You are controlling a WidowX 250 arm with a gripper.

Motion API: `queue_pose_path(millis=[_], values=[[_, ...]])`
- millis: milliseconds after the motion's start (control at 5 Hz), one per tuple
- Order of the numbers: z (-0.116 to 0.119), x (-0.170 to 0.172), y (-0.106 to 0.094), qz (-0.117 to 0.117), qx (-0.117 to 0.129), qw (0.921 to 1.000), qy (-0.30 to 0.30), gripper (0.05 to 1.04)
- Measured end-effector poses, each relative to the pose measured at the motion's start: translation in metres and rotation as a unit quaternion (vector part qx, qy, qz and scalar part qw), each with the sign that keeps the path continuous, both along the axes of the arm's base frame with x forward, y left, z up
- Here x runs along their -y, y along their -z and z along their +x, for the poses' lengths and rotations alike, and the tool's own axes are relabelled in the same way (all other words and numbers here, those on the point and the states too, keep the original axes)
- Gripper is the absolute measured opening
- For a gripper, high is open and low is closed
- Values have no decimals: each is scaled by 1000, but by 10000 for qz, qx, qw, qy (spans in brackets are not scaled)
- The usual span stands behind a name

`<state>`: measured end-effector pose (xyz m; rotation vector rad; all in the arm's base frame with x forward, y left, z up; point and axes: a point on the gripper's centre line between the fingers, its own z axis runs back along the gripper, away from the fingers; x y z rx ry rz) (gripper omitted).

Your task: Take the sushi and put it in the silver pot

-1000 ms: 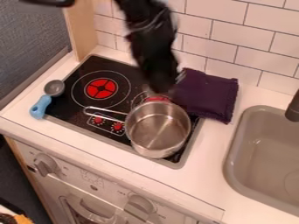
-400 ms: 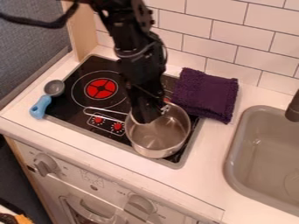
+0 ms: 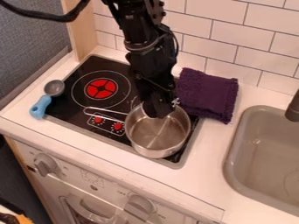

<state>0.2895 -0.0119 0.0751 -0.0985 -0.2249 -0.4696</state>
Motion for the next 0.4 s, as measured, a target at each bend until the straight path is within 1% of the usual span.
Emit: queue_pose_path(millis=[200, 400], values=[[-1, -3, -15, 58, 184, 9998, -96, 1009], [-6, -19, -33, 148, 304, 9975, -619, 1003]])
